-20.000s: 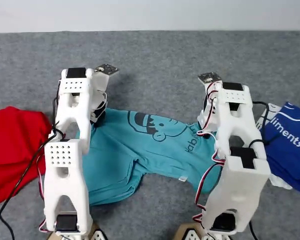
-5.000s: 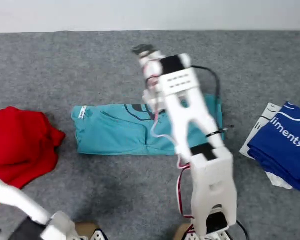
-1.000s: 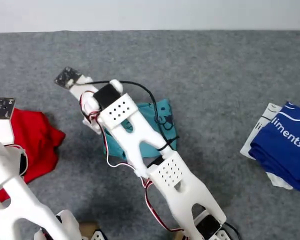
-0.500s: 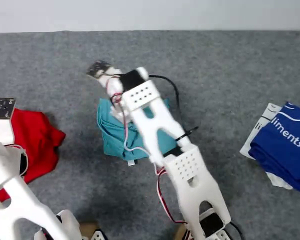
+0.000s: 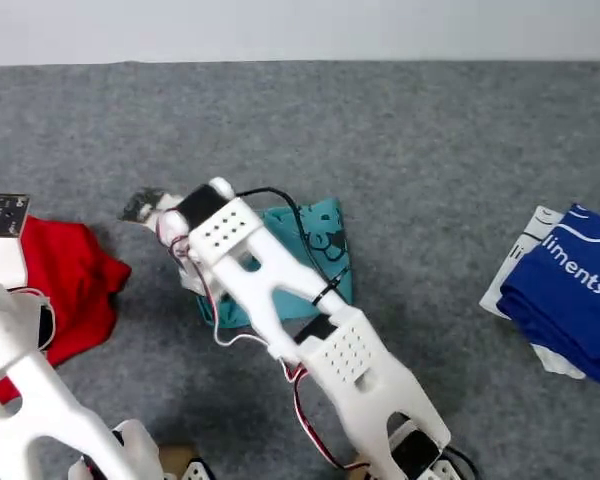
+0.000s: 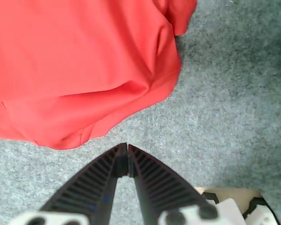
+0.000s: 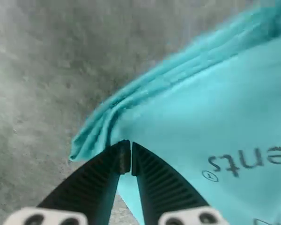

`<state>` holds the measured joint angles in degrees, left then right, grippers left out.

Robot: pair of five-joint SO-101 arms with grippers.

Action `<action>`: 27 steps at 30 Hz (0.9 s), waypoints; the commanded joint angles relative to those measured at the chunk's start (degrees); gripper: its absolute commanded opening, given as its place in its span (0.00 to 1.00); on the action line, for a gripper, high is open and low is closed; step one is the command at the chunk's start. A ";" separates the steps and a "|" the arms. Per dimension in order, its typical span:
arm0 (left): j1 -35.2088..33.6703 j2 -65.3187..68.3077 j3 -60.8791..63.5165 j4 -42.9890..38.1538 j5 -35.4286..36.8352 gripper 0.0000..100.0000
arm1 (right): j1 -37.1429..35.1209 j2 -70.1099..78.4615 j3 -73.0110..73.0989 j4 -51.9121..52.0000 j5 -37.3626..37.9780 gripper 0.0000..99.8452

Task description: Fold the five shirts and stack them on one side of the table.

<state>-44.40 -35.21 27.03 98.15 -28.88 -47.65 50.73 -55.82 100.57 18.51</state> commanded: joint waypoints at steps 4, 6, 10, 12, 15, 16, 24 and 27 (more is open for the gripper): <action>0.26 -1.49 -0.66 -1.05 -0.44 0.01 | 5.76 -7.52 -3.96 2.33 0.44 0.01; 0.26 -1.49 -0.66 -1.05 -0.44 0.01 | 8.75 -7.52 -3.87 2.33 0.44 0.01; 0.26 -1.49 -0.66 -0.97 -0.44 0.01 | 12.44 -6.11 -1.05 2.33 0.53 0.01; 0.26 -1.49 -0.66 -0.70 -0.44 0.01 | 14.55 -5.32 -0.62 2.24 0.53 0.01; 0.18 -1.49 -0.75 -0.70 -0.44 0.01 | 19.74 -3.74 -1.76 0.57 0.35 0.01; 0.18 -1.49 -0.75 -0.70 -0.44 0.01 | 21.76 -3.21 -2.46 -0.22 0.26 0.01; 0.18 -1.49 -0.66 -0.62 -0.44 0.01 | 32.57 3.82 -5.27 -7.43 0.35 0.01; 0.18 -1.49 -0.66 -0.62 -0.44 0.01 | 35.12 7.96 -5.54 -10.42 0.53 0.01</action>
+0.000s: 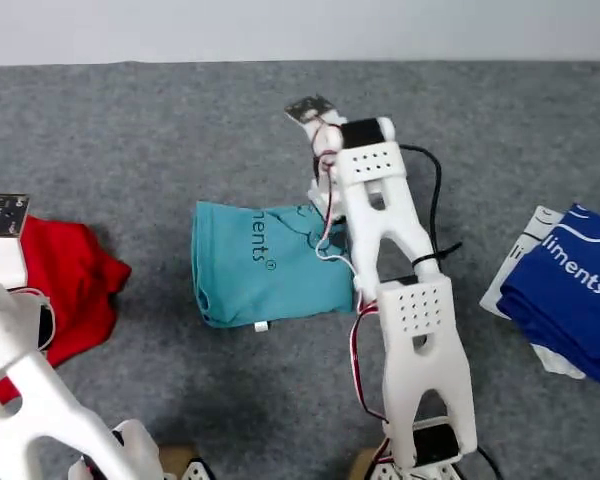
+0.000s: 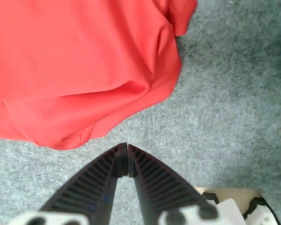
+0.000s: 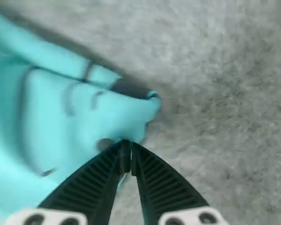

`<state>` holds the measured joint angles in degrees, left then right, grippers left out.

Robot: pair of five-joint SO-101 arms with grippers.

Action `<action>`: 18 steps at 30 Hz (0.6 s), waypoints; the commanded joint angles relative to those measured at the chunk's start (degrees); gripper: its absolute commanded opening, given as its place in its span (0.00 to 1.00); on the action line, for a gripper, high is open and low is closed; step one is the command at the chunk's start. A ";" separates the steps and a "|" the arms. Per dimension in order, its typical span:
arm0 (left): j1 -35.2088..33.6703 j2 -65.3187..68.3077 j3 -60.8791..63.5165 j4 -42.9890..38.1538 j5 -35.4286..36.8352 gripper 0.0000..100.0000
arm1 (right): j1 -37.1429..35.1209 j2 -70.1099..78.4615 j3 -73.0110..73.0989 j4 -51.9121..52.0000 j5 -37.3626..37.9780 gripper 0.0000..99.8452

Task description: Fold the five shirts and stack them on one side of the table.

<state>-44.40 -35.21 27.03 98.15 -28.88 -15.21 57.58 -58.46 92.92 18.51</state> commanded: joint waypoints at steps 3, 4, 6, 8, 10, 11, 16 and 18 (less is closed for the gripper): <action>0.18 -1.49 -0.66 -0.62 -0.44 0.01 | 4.62 3.47 -2.90 -5.58 0.62 0.01; 0.18 -1.49 -0.66 -0.62 -0.44 0.01 | 5.23 3.74 -2.90 -6.20 0.62 0.01; 0.18 -1.49 -0.66 -0.62 -0.44 0.01 | 5.76 3.47 -2.99 -6.29 0.62 0.01; 0.18 -1.49 -0.66 -0.62 -0.44 0.01 | 5.23 1.71 -4.31 -4.35 0.44 0.01; 0.18 -1.49 -0.66 -0.62 -0.44 0.01 | 3.56 -0.13 -6.86 -1.89 0.35 0.01; 0.26 -1.49 -0.66 -0.62 -0.44 0.01 | 2.42 -0.92 -8.44 -0.66 0.35 0.01; 0.44 -1.49 -0.66 -0.88 -0.44 0.01 | -4.18 -2.07 -15.82 1.89 0.26 0.01; 1.85 -1.49 -0.57 -0.70 -0.35 0.01 | -6.90 -1.10 -17.23 0.92 0.44 0.01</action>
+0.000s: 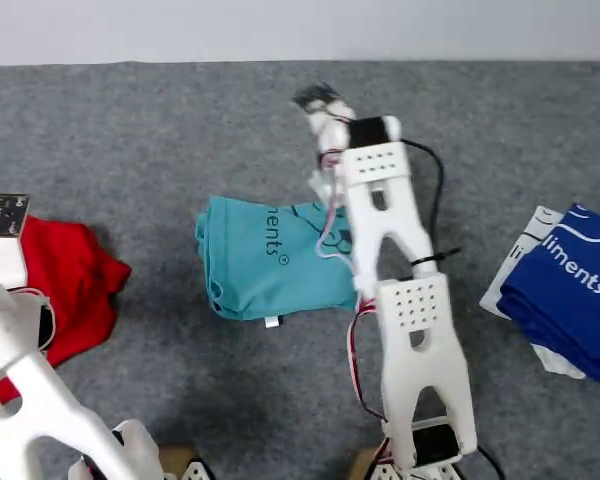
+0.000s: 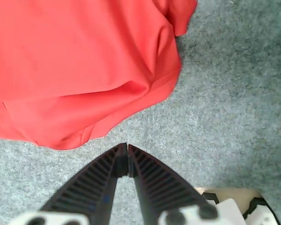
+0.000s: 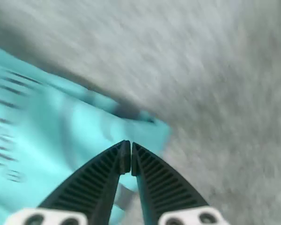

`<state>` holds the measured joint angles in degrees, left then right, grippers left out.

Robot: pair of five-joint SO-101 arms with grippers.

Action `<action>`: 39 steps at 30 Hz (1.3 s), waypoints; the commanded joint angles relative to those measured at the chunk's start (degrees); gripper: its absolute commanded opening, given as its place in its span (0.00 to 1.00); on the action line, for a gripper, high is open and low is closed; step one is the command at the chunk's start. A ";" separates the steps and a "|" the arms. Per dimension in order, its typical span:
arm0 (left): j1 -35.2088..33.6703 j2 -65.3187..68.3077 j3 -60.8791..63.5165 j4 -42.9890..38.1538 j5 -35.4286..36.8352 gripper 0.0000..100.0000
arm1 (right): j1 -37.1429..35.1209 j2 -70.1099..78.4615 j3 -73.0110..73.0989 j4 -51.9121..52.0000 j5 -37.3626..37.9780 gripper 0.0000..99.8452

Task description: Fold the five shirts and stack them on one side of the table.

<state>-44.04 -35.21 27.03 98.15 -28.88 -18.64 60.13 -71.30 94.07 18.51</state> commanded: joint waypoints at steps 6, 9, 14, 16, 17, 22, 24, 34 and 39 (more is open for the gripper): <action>5.19 -1.49 -0.75 -0.62 3.16 0.01 | -12.09 2.59 -4.48 -5.41 0.53 0.01; 5.45 -1.49 -0.75 -0.62 3.69 0.01 | -15.34 6.81 -4.84 -6.02 0.62 0.01; 5.45 -1.49 -0.75 -0.97 3.69 0.01 | -16.48 8.04 -6.68 -5.05 0.62 0.01; 5.45 -1.49 -1.63 -0.97 3.69 0.01 | -14.46 6.29 -10.29 -2.68 0.53 0.01; 5.45 -1.49 -2.42 -0.97 3.69 0.01 | -13.32 5.49 -12.57 -1.45 0.53 0.01; 7.30 -1.32 -5.76 -2.46 7.30 0.01 | -6.99 4.00 -20.84 2.07 0.53 0.01; 10.55 -1.05 -5.76 -3.43 9.76 0.01 | -4.18 4.09 -20.75 2.15 0.53 0.01; 37.98 3.96 -2.42 -18.02 22.24 0.09 | 3.91 6.46 -9.85 -2.68 0.53 0.01; 44.13 16.18 -6.37 -21.01 23.82 0.09 | 3.56 6.20 -9.85 -1.19 0.53 0.01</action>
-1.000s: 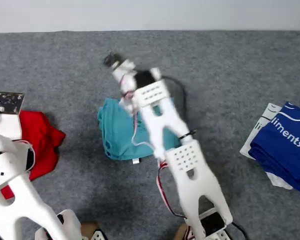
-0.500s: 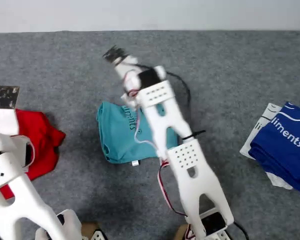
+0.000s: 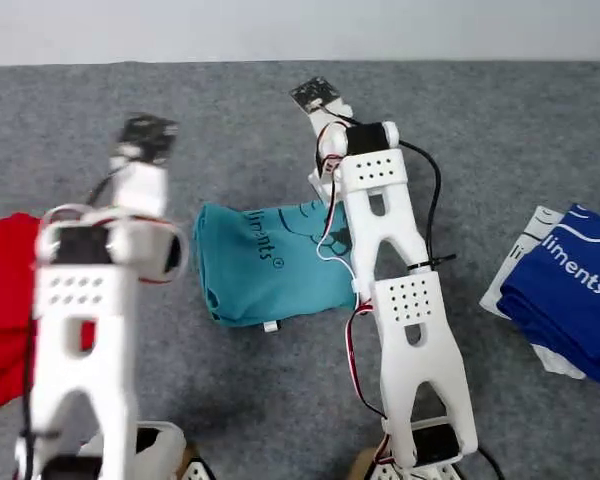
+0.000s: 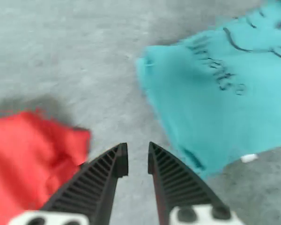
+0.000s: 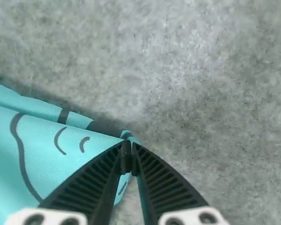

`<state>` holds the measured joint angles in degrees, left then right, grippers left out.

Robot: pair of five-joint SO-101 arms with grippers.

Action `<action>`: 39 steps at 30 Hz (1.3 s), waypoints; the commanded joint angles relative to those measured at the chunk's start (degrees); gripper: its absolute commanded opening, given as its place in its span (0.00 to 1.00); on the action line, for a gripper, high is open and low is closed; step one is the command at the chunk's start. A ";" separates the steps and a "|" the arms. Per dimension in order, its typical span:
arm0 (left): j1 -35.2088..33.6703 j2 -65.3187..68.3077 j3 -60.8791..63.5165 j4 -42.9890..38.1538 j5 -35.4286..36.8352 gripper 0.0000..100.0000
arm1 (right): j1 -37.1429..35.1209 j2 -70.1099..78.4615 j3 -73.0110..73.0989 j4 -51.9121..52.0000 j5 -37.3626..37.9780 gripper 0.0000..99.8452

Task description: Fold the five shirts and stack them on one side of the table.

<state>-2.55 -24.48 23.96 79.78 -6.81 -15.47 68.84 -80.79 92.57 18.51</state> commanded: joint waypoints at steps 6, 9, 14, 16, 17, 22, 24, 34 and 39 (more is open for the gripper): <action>3.43 21.71 -12.18 -4.57 1.85 0.09 | 0.22 -2.77 -0.35 2.42 0.53 0.01; 3.16 28.57 -17.71 -4.13 0.62 0.09 | 0.22 -2.86 -0.97 4.18 0.53 0.01; 3.43 36.84 -24.66 -2.99 0.09 0.09 | -0.84 -2.24 -5.63 7.25 0.53 0.01; 3.43 39.91 -26.51 -3.34 0.09 0.09 | -1.27 -1.89 -5.27 6.55 0.53 0.01; 3.52 41.58 -27.47 -3.34 0.09 0.09 | -1.54 -1.36 -4.66 5.58 0.62 0.01; 3.25 50.11 -31.25 -2.73 -0.09 0.09 | 0.48 2.77 -4.04 1.54 0.62 0.01; 3.08 53.01 -33.36 -1.41 -0.09 0.09 | 1.89 3.65 -4.04 0.31 0.62 0.01; 1.32 57.93 -40.48 1.58 -0.18 0.09 | 8.40 4.79 -4.66 -2.77 6.68 0.01; 1.76 57.93 -48.31 7.65 -0.18 0.09 | 6.64 4.79 -14.07 4.09 6.51 0.01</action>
<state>-0.97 33.89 -18.77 83.82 -6.29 -8.00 74.11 -87.38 93.10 24.40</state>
